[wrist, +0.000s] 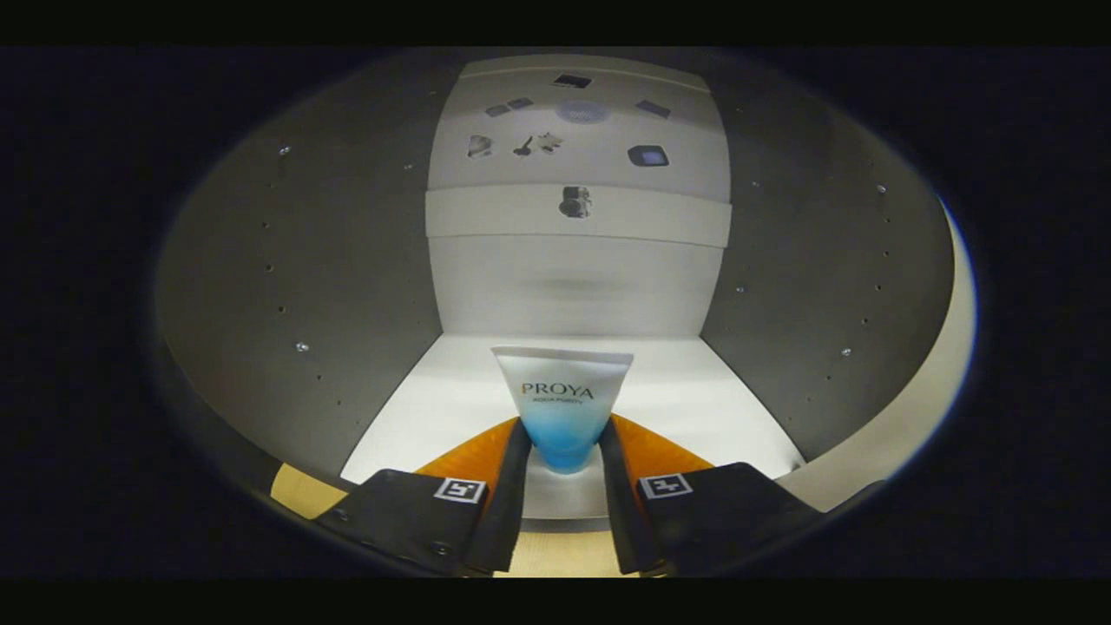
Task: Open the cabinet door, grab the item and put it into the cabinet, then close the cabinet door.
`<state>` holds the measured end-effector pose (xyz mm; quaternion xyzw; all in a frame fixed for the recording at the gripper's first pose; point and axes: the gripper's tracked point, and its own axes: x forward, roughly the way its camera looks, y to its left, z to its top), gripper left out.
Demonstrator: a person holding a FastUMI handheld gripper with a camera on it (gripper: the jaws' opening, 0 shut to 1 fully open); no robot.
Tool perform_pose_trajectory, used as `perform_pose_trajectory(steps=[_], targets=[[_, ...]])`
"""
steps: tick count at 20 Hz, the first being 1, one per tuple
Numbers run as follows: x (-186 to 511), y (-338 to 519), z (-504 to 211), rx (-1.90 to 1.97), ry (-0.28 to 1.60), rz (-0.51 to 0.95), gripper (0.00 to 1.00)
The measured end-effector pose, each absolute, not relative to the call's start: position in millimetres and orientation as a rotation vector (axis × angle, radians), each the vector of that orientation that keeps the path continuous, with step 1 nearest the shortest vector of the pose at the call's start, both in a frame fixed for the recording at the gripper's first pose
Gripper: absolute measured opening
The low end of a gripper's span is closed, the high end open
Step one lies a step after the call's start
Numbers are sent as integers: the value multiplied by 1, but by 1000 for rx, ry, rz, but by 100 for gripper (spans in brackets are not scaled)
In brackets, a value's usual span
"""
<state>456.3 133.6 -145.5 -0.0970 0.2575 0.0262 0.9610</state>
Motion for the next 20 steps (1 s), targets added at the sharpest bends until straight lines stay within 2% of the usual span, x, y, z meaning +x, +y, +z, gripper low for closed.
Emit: perform_pose_trajectory(steps=[4,8,9,15,20], targets=[[456,134,-148,-188,525,63,57],[453,143,-153,-167,521,87,87],[452,145,-151,-163,515,87,100],[422,157,-119,-128,423,115,100],[365,159,-79,-132,330,138,100]])
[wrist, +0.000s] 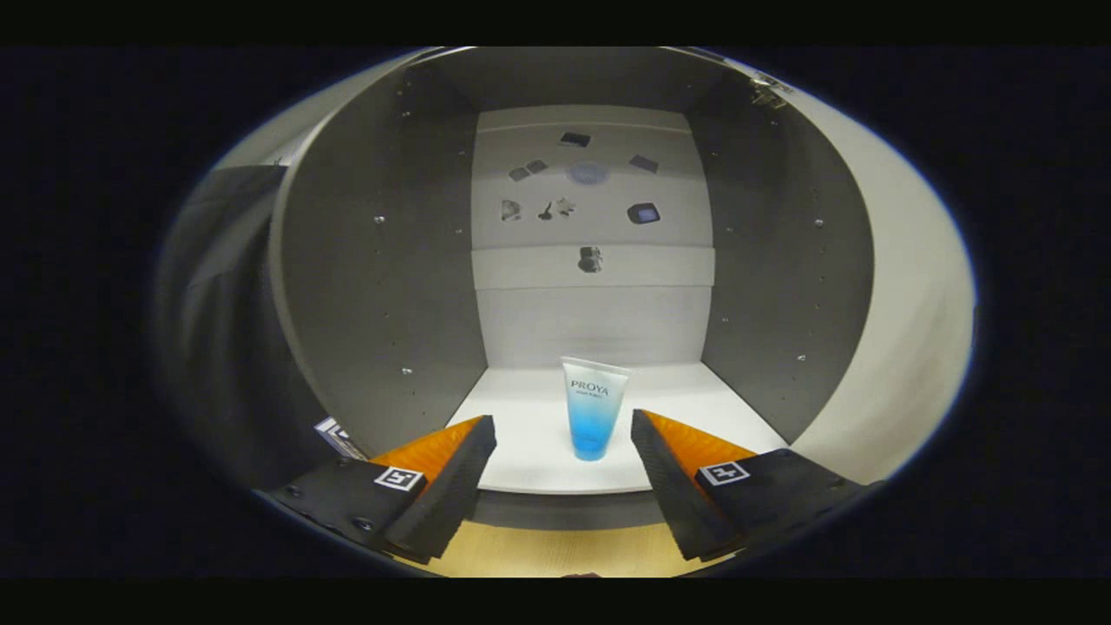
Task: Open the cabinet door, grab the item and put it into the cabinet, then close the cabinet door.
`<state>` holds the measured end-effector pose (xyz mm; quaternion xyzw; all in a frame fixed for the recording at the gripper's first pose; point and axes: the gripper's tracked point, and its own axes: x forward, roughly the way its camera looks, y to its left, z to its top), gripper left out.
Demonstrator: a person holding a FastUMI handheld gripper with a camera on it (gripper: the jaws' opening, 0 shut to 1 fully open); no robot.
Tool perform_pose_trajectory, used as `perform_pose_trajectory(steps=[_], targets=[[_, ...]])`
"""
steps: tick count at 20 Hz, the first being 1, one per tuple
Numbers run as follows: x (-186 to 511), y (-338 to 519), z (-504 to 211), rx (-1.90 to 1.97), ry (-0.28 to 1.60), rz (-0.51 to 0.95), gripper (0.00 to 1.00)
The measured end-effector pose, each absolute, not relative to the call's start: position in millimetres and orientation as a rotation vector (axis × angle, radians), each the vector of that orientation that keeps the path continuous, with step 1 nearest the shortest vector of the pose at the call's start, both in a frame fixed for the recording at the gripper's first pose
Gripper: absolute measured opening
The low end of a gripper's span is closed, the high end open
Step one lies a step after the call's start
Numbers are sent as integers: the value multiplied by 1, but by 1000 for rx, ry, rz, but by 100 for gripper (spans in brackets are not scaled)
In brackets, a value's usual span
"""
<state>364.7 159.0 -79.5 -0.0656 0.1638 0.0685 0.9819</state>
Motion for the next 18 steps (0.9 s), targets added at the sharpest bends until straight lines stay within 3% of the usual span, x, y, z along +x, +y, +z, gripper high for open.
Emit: perform_pose_trajectory(steps=[18], targets=[[77,57,14,-109,49,34,98]])
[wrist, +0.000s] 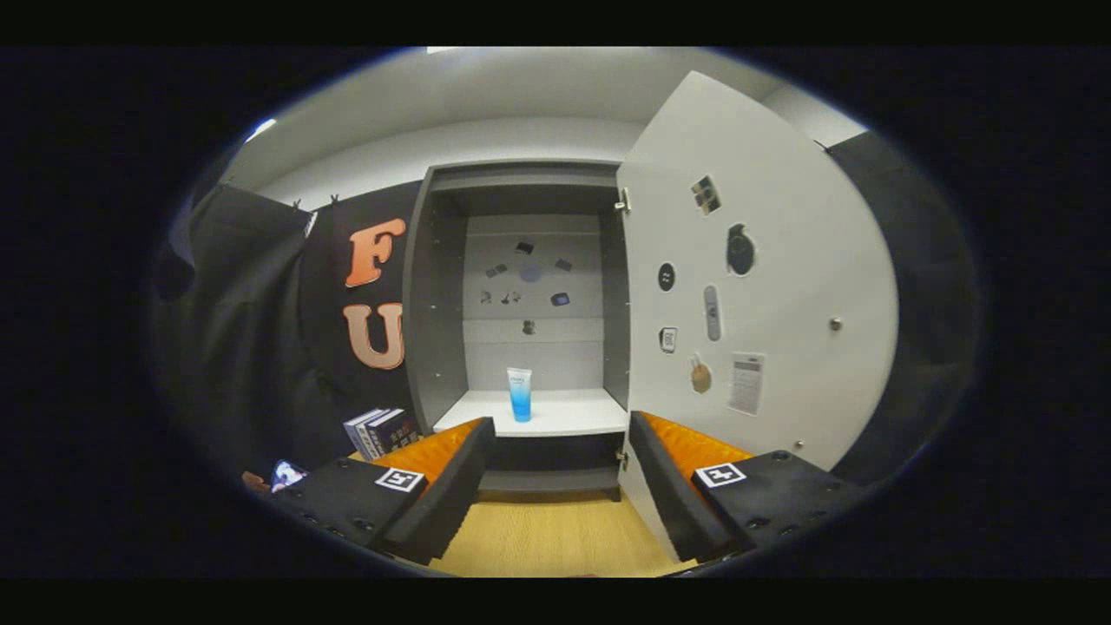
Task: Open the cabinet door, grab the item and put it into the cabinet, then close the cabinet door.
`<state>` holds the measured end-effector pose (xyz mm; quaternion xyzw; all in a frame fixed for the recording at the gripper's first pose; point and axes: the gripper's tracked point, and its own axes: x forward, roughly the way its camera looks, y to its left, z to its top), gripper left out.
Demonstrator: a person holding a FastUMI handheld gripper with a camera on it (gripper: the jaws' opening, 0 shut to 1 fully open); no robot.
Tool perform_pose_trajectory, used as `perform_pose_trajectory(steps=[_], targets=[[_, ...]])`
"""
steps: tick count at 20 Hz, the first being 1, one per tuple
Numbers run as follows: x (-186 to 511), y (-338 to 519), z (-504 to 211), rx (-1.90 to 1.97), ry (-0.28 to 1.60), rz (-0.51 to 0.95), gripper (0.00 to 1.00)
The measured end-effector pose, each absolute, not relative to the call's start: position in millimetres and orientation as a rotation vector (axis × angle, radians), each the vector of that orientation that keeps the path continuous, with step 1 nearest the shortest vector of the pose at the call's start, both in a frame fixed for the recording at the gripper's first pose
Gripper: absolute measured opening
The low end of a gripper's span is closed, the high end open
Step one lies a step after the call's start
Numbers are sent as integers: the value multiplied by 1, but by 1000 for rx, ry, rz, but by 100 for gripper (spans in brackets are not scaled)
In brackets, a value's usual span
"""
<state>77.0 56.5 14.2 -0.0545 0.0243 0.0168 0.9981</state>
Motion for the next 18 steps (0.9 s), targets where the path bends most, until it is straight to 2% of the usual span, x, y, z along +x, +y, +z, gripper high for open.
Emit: perform_pose_trajectory(steps=[9,13,18], targets=[[-13,-90,48,-68,-35,-232,98],[-15,-147,55,-66,-44,-313,98],[21,-200,48,-55,-16,-365,98]])
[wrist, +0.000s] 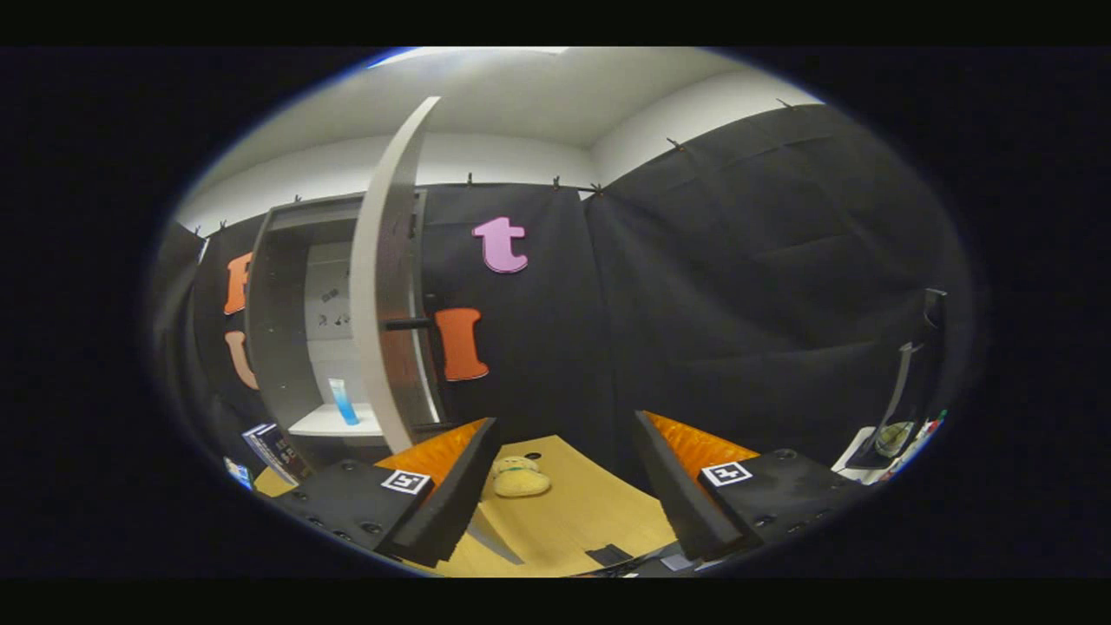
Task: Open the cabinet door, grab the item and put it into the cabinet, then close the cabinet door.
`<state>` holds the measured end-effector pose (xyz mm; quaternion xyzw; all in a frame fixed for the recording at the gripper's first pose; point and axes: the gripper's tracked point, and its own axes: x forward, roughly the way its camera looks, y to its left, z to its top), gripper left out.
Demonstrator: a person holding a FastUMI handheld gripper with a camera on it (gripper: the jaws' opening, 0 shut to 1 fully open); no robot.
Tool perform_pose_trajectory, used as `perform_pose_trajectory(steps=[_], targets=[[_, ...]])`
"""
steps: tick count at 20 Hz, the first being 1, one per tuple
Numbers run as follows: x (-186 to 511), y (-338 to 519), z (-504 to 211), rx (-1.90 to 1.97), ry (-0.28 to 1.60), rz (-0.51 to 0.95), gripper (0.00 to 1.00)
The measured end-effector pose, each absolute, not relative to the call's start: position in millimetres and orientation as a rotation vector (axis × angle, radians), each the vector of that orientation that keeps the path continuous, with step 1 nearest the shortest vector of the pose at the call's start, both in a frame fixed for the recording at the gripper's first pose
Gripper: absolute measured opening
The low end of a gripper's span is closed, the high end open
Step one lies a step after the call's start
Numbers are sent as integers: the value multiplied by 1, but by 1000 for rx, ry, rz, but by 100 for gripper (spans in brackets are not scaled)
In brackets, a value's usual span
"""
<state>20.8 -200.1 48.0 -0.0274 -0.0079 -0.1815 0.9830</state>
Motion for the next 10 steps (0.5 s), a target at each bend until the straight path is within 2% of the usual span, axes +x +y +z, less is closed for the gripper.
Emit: perform_pose_trajectory(steps=[5,10], targets=[[41,-231,48,-22,-8,-366,98],[69,-228,48,-9,-4,-332,98]])
